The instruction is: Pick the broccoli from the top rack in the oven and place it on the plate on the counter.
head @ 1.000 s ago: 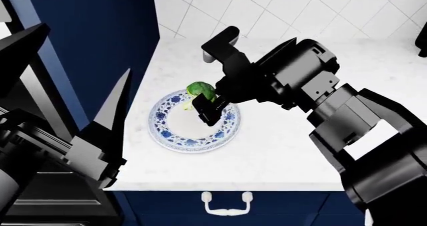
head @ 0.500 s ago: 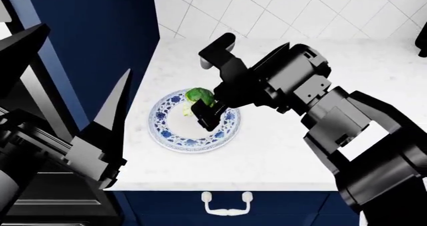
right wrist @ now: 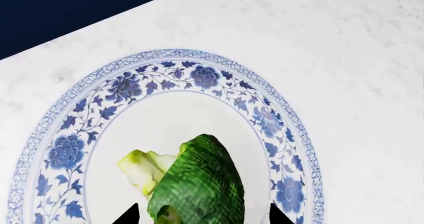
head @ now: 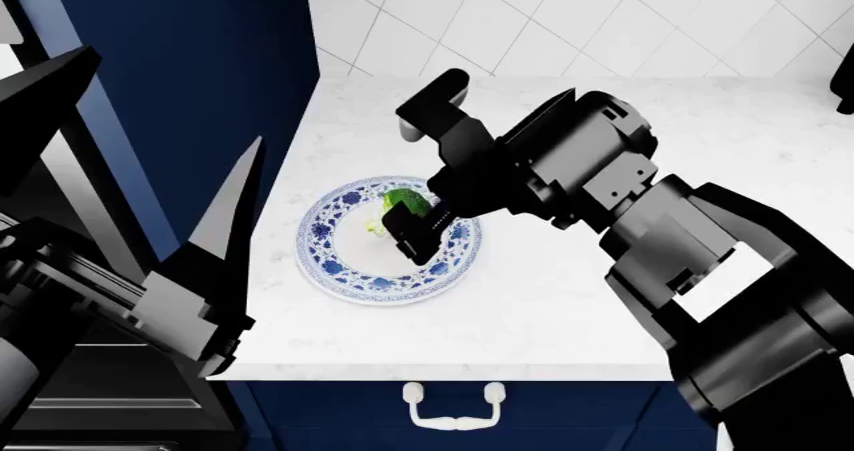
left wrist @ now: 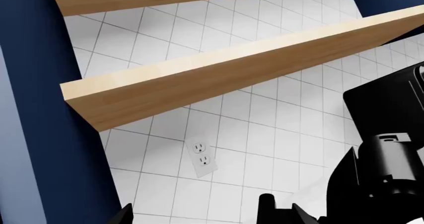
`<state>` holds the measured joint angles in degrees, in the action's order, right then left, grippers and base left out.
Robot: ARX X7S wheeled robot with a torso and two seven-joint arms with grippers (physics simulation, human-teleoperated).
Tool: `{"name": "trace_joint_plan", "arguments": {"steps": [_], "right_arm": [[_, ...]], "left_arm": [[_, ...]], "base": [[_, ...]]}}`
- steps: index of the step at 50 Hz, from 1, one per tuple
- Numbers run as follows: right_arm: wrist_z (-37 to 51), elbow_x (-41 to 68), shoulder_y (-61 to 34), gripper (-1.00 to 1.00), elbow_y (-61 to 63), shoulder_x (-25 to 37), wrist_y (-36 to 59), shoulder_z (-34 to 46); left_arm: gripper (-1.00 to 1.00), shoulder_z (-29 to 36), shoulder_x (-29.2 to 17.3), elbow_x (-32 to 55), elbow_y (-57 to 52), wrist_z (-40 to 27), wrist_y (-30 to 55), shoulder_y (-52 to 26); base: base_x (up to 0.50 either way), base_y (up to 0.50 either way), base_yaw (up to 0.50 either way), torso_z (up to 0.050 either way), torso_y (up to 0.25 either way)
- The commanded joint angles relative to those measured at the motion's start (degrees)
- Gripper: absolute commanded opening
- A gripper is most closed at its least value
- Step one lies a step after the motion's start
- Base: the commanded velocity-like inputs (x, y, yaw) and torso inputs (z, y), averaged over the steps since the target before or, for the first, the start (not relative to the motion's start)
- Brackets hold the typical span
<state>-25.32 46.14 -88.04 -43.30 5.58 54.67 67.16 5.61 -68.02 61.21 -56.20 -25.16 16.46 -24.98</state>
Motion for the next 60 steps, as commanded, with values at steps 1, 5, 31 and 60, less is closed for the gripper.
{"name": "trace_joint_plan", "arguments": {"steps": [1,5,31,60], "right_arm": [[0.3,-0.2,0.1,1.0,0.4,0.2,0.0,0.2],[0.2,-0.5,0.0,1.0,-0.2,0.1,-0.4,0.3],[10.0,10.1,-3.5,1.0,24.3,11.2,4.0,-12.2],[48.2,-4.5,49.7,1.0,97.9,56.3,-39.5,-44.4]], "left_arm": [[1.0,0.0,0.0,-0.3,0.1,-0.1,-0.2,0.4],[1.0,0.0,-0.1,-0.3,0.2,-0.1,-0.3,0.4],[1.0,1.6,-0.1,1.2,-0.7,-0.6,1.4,-3.1],[1.0,-0.1,-0.5,1.3,-0.6,-2.8,-0.7,-1.4]], "base": [[0.0,0.0,0.0,0.0,0.0],[0.0,0.0,0.0,0.0,0.0],[0.0,0.0,0.0,0.001,0.0],[0.0,0.0,0.0,0.0,0.0]]}}
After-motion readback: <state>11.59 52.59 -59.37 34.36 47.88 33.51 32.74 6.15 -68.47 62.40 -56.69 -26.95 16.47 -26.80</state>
